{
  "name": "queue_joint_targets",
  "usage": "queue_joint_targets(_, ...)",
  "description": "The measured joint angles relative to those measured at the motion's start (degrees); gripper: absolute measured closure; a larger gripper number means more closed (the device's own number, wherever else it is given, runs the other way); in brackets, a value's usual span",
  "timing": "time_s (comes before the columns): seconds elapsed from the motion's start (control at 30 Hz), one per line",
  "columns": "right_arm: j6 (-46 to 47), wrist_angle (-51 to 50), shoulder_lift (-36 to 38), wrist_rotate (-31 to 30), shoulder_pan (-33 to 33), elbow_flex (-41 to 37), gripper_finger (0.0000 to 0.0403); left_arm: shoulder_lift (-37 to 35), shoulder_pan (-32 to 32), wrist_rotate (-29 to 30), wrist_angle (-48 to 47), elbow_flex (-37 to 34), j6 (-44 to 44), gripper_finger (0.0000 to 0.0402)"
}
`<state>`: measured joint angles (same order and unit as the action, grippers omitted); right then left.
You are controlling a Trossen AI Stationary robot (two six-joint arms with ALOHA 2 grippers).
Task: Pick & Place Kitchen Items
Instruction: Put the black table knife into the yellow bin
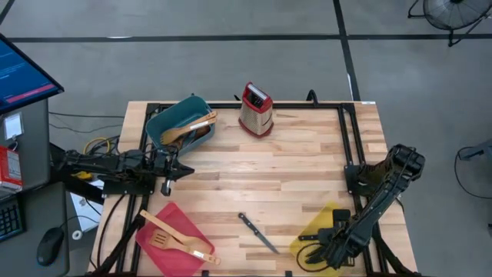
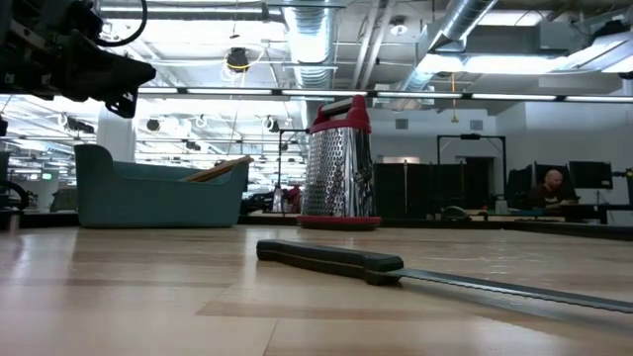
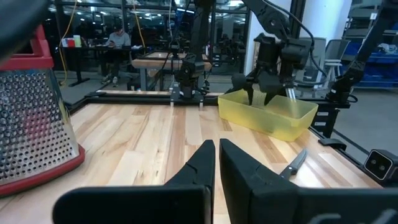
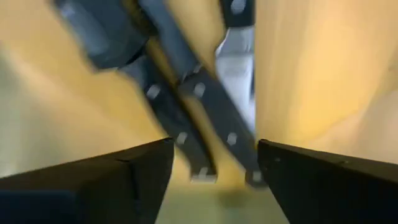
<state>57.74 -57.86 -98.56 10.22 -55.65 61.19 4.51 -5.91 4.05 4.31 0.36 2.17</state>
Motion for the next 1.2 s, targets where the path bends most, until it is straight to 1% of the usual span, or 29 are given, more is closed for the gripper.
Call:
queue_joint_targets(0.1,-1.18,-2.64,2.31,3.74,2.02,2.15,0.0147,0.0,0.0,0.0,0.09,0.0,0.01,0.0394)
queue_joint_targets(0.23,0.67,-7.3,7.76,4.27,6.26,6.01,0.0144,0.0,0.0,0.0,0.11,0.0,0.01,0.0394)
queue_joint_targets(0.3,3.74,-7.48,10.86,1.97,9.2,7.46,0.0143,0.09,0.0,0.0,0.14,0.0,0.0,0.0394)
queue_joint_targets(0.33,5.57,-7.14,12.18,-0.11,10.86,8.06,0.0143,0.09,0.0,0.0,0.14,0.0,0.0,0.0394)
queue_joint_targets(0.43,8.32,-4.71,14.87,-8.51,16.33,9.27,0.0143,0.09,0.0,0.0,0.18,0.0,0.0,0.0394)
queue_joint_targets(0.5,5.5,-1.17,15.59,-11.3,20.14,9.66,0.0143,0.09,0.0,0.0,0.2,0.0,0.01,0.0394)
queue_joint_targets(0.57,0.19,2.96,14.94,-12.01,24.13,10.1,0.0143,0.09,0.0,0.0,0.32,0.0,0.01,0.0394)
queue_joint_targets(0.7,-10.21,10.19,10.18,-12.27,31.24,11.71,0.0143,0.09,0.0,0.0,0.42,0.0,0.0,0.0394)
queue_joint_targets(0.77,-14.46,11.4,6.51,-12.24,34.47,13.59,0.0143,0.09,0.0,0.0,0.51,0.0,0.0,0.0394)
queue_joint_targets(0.87,-18.63,10.02,0.16,-11.93,38.69,18.39,0.0143,0.07,0.0,0.0,0.57,0.0,0.0,0.0394)
queue_joint_targets(0.97,-19.17,7.41,-6.49,-11.65,41.79,24.78,0.0143,0.07,0.0,0.0,0.61,0.0,0.0,0.0394)
queue_joint_targets(1.2,-20.88,-1.46,-23.19,-11.1,43.18,42.42,0.0143,0.07,0.0,0.0,0.77,0.0,0.0,0.0394)
